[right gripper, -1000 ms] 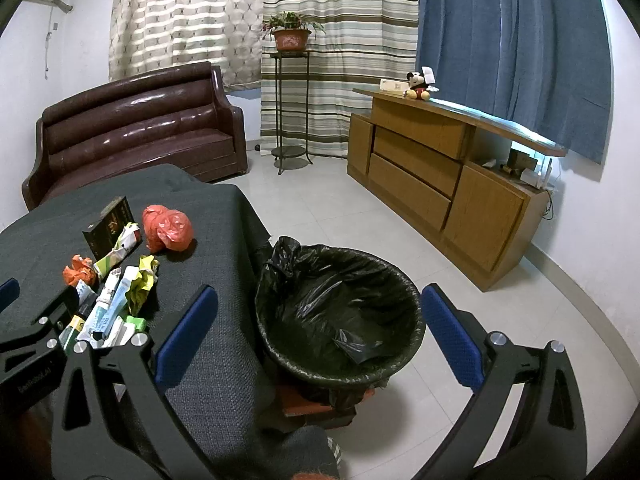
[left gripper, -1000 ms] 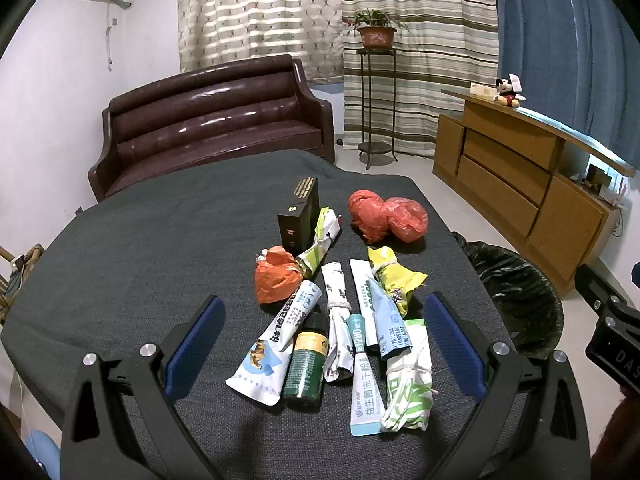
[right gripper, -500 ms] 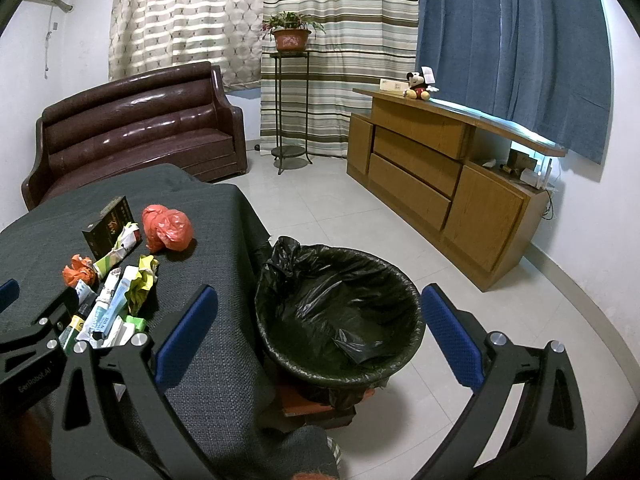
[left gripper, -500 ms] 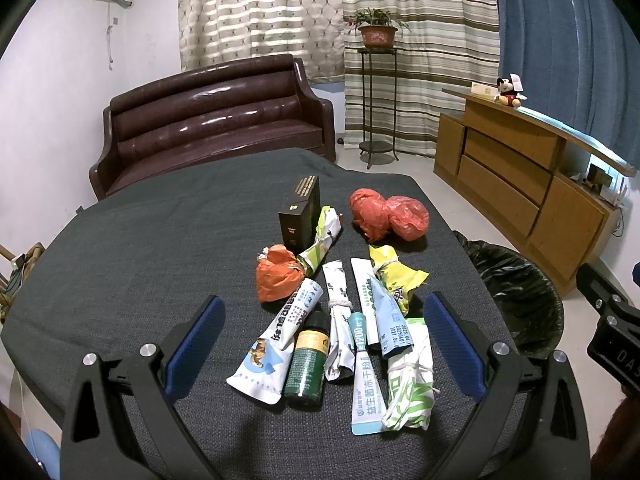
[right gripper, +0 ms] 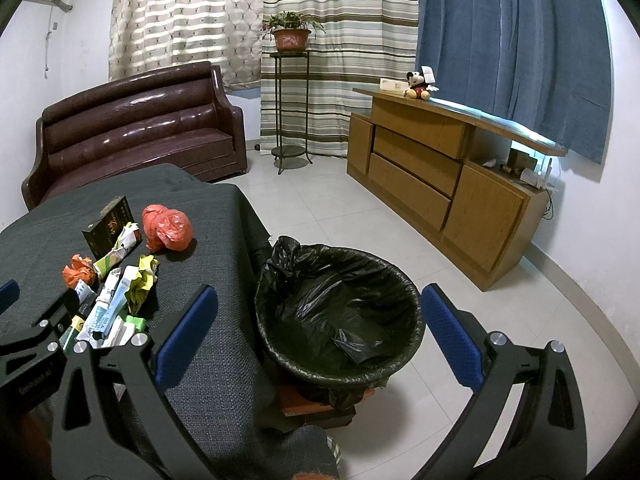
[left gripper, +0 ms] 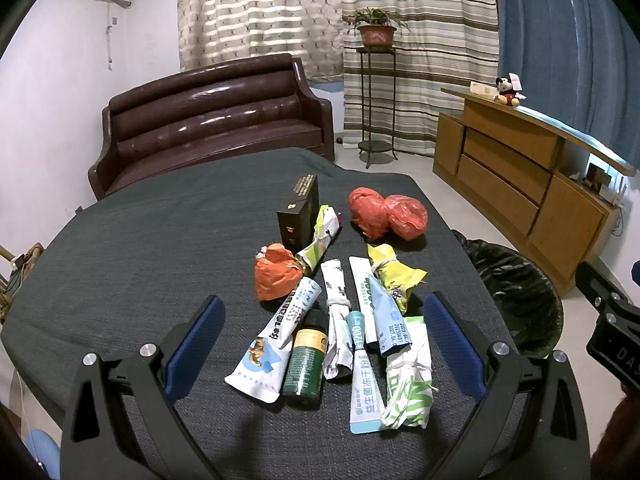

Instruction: Collect trash

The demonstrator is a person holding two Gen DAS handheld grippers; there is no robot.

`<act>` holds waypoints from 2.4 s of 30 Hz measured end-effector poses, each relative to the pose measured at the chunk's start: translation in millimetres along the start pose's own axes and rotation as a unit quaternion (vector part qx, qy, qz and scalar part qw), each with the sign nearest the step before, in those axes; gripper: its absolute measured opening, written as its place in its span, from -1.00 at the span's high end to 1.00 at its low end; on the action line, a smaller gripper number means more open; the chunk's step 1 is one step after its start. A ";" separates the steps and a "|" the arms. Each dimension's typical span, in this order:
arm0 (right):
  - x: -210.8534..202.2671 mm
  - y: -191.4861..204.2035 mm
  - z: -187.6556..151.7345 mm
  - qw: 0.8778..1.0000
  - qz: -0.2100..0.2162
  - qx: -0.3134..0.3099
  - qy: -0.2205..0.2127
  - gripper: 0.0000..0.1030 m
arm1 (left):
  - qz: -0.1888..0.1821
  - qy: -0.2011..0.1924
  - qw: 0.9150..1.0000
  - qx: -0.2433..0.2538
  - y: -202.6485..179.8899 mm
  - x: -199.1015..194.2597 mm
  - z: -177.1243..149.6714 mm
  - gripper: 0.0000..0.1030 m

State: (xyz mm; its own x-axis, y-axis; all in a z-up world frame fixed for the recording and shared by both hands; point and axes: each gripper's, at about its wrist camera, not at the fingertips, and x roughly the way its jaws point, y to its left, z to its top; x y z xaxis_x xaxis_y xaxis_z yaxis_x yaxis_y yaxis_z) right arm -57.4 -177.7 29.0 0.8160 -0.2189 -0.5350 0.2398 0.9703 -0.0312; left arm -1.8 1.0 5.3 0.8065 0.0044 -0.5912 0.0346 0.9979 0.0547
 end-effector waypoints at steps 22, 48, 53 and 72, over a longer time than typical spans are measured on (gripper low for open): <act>5.6 29.7 -10.4 0.999 0.036 -0.017 0.036 -0.62 | 0.010 0.027 1.000 0.003 31.4 4.0 -18.7 -0.88; 4.6 118.6 -44.3 0.985 0.114 -0.095 0.086 -0.47 | 0.041 0.062 0.997 -0.012 95.4 12.0 -35.3 -0.88; 8.1 111.4 -42.3 0.986 0.101 -0.099 0.086 -0.33 | 0.040 0.063 0.997 -0.012 95.5 12.0 -36.0 -0.88; 23.6 115.4 -50.8 0.982 0.119 -0.101 0.105 0.31 | 0.025 0.070 0.997 -0.005 86.5 16.9 -33.4 -0.88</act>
State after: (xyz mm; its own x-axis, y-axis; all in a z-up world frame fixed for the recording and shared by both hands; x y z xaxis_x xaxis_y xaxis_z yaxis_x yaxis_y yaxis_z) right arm -37.1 -65.7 -30.1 0.7052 0.0211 -0.7087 -0.0706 0.9967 -0.0406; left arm -4.9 89.5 -26.9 0.7165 0.0626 -0.6947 -0.0102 0.9968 0.0793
